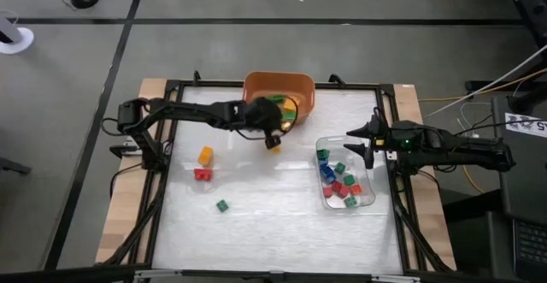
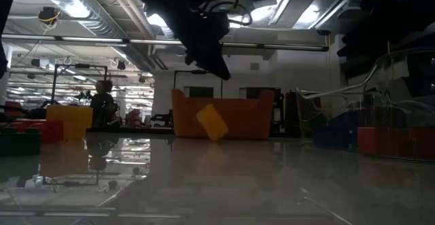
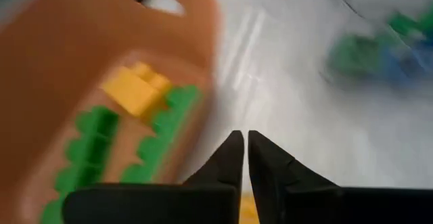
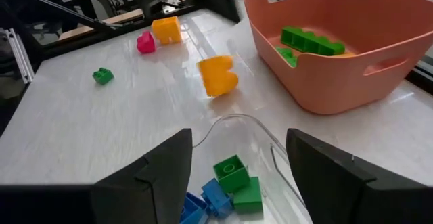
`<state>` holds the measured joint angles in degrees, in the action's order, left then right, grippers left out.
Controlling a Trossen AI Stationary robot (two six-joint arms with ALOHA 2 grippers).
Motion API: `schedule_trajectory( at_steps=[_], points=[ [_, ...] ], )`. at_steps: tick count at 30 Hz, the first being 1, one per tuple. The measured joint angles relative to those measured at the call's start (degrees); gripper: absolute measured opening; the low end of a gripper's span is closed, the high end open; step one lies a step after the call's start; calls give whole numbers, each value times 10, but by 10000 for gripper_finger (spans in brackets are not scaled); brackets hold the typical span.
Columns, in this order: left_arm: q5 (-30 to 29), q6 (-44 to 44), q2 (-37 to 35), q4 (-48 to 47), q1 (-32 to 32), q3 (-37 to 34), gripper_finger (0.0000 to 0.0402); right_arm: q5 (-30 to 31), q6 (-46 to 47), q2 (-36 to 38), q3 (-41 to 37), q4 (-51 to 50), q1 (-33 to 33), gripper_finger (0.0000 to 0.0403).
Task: Sort blocks by size
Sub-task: Put the big yellow game piece into the orange bin
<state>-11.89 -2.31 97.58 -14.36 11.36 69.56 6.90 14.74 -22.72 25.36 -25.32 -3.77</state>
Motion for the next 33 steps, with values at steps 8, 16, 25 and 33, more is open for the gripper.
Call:
schedule_trajectory(
  at_steps=[8, 16, 25, 33],
  points=[
    [16, 85, 0, -59, -39, 0, 107, 0, 0, 0, 0, -1, 0, 239],
    [17, 88, 5, -179, -93, 0, 184, 0, 0, 0, 0, -3, 0, 239],
    [12, 89, 13, -182, -93, -25, 228, 0, 0, 0, 0, -3, 0, 239],
    [17, 84, 14, -128, -71, -54, 243, 0, 2, 0, 0, -3, 0, 239]
  ],
)
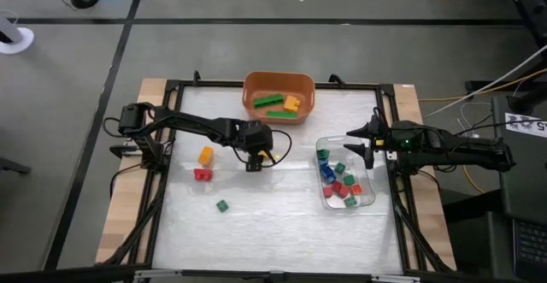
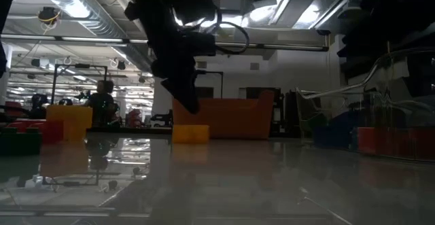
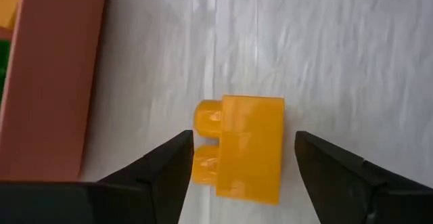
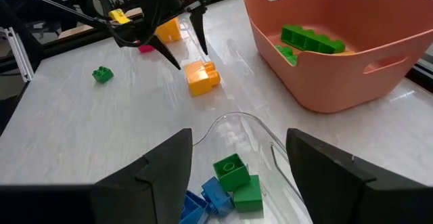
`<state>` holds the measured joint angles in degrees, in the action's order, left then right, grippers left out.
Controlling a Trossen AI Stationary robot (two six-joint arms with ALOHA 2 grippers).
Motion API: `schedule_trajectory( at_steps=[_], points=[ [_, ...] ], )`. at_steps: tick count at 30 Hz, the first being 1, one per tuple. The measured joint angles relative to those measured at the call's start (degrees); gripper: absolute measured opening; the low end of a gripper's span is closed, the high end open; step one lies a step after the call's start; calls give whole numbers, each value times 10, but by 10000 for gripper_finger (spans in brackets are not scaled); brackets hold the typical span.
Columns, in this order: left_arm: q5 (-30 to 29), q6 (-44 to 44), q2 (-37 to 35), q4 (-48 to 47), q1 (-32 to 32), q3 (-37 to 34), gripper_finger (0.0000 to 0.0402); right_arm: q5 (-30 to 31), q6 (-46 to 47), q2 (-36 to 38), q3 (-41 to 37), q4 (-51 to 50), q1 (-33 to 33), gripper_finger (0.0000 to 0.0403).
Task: Sort blocks by size
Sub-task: Put the big yellow game piece into the orange bin
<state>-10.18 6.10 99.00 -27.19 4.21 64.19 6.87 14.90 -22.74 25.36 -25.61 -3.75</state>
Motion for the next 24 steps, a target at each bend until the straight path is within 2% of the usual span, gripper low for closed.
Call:
schedule_trajectory(
  at_steps=[9, 14, 24],
  points=[
    [21, -1, 1, 16, 8, -20, 244, 0, 0, 0, 0, 0, 0, 239],
    [21, 1, 22, 44, 8, -20, 244, 0, 0, 0, 0, 0, 0, 239],
    [18, 16, 57, 43, 8, -19, 243, -1, 0, 0, 0, -3, 0, 239]
  ],
)
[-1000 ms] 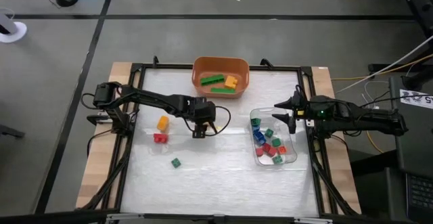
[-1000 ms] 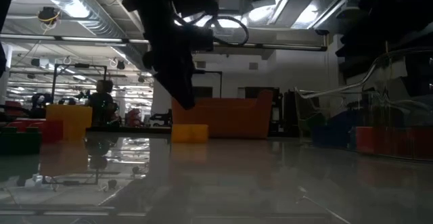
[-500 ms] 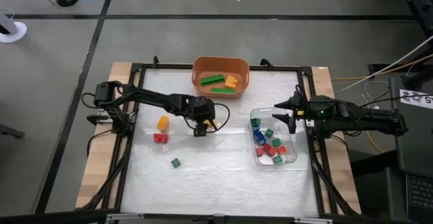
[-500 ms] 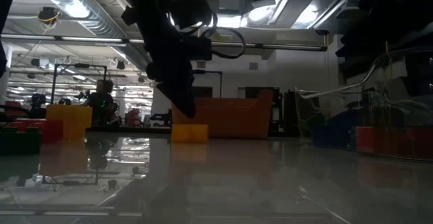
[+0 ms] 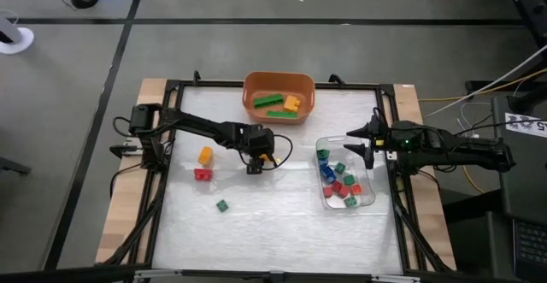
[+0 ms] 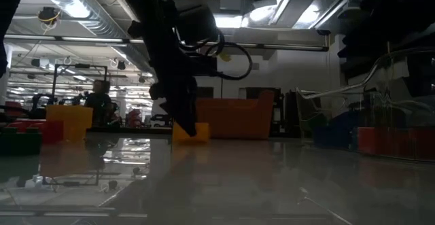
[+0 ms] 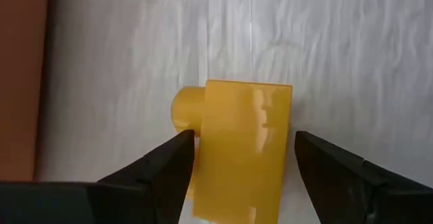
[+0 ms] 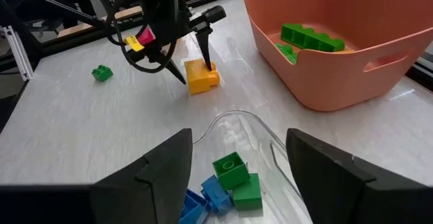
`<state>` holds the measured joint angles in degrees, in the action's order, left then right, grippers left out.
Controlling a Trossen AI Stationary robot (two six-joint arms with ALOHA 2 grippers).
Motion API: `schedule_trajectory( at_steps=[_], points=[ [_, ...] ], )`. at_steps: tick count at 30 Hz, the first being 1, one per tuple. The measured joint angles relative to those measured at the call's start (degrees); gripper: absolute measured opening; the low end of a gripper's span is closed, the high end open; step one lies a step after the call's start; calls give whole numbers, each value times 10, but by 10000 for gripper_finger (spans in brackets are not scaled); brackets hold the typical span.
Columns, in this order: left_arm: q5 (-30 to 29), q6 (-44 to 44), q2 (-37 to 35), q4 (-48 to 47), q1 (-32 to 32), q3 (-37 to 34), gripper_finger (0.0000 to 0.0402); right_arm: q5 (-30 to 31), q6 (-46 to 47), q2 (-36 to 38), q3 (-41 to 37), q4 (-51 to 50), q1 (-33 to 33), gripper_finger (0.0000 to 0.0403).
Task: Sort blocks by size
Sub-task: Put the big yellow game piece into the orange bin
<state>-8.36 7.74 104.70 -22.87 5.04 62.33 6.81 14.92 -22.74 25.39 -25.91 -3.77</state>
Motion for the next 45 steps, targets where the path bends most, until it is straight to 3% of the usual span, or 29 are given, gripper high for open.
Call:
schedule_trajectory(
  at_steps=[4, 10, 19, 26, 30, 40, 45],
  points=[
    [0, 0, -2, -1, 0, 0, 221, 0, 0, 0, 0, 0, 0, 239],
    [0, 20, -3, 0, 0, 0, 150, 0, 0, 0, 0, 0, 0, 239],
    [3, 17, -2, -7, -1, 12, 149, 0, 0, 0, 0, 0, 0, 239],
    [3, 19, -2, -8, -1, 62, 160, 0, 0, 0, 0, 0, 0, 239],
    [0, 69, -3, -6, 3, 103, 161, 0, 0, 0, 0, 0, 0, 239],
    [-142, 199, -5, 3, 67, 201, 170, 0, 0, 0, 0, 0, 0, 239],
    [-199, 193, -5, 30, 112, 202, 192, 0, 0, 0, 0, 0, 0, 239]
  ],
)
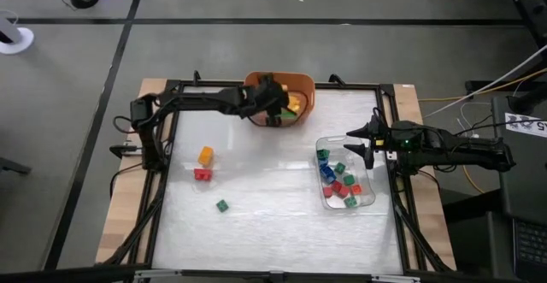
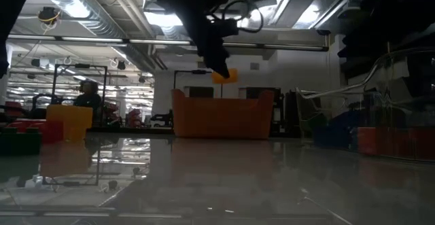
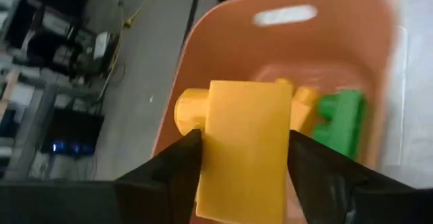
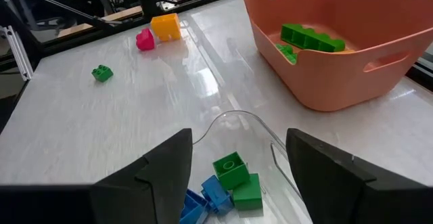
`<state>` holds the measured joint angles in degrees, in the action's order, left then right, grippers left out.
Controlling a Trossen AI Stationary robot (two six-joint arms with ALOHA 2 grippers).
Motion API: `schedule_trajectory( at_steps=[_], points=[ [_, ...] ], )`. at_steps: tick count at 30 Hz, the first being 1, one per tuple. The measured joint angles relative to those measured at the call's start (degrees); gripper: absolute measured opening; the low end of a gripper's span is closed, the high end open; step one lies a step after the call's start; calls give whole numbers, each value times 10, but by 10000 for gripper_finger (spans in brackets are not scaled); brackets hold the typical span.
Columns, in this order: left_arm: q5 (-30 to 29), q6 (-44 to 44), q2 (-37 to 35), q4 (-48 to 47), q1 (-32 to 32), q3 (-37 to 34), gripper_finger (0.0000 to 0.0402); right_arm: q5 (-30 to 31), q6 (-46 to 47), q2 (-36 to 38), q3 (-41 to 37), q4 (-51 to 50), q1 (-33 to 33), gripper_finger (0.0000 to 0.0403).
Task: Sort blocks by size
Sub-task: Put the big yellow game piece into the orange bin
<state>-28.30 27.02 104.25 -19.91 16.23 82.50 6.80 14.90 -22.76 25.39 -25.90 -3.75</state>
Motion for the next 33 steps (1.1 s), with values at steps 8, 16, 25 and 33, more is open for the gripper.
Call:
schedule_trajectory(
  at_steps=[8, 16, 25, 33],
  points=[
    [0, -69, 0, -10, 23, 0, 250, 0, 0, 0, 0, 0, 0, 239],
    [-1, -197, -64, -279, -14, 0, 246, 0, 0, 0, 0, -18, 0, 239],
    [115, -466, -127, -560, -90, -36, 243, 1, -2, 0, 0, -29, 0, 239],
    [167, -666, -129, -600, -120, -97, 243, 1, -2, 0, 0, -30, 0, 239]
  ],
)
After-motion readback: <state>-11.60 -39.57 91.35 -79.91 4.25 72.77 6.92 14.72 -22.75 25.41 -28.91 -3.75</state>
